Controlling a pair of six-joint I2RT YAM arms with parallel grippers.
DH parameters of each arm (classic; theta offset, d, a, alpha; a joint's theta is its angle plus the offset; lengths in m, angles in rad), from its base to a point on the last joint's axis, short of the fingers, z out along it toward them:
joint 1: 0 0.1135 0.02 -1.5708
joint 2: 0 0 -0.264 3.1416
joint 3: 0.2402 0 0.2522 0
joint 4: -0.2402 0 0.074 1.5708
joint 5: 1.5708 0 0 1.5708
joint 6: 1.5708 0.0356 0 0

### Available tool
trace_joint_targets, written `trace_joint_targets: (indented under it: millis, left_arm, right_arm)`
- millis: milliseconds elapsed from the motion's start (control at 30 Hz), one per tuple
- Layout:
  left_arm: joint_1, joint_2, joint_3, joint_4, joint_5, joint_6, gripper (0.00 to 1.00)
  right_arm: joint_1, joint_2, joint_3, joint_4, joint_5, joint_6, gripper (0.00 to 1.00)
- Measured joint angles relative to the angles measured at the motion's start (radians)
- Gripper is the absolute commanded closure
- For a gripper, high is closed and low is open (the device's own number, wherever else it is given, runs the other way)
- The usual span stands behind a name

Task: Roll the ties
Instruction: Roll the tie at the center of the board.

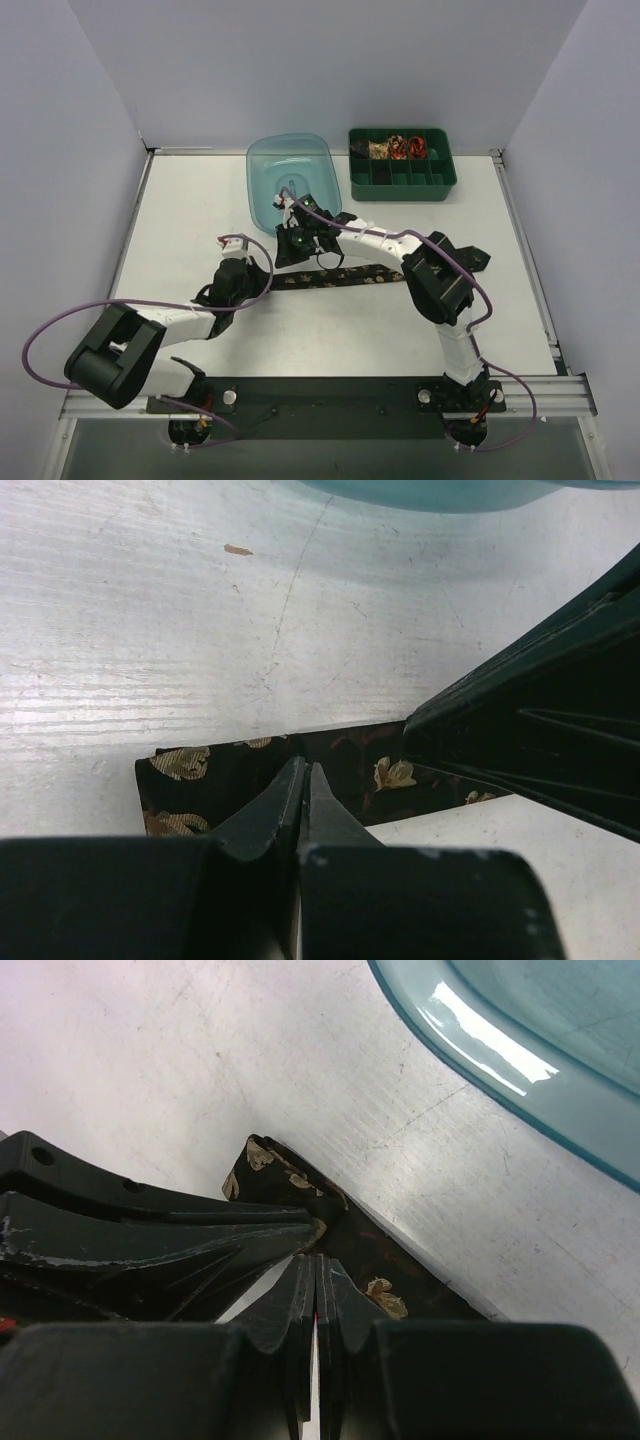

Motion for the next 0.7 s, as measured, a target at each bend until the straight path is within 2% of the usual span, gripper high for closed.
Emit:
trace_joint_targets:
  millis: [700]
  left_arm:
    - [0.000,0.155,0.006,0.155,0.025,-0.056,1.00]
  right_arm:
    - [-0.023,0.000,-0.016,0.006,0.001,0.000,1.00]
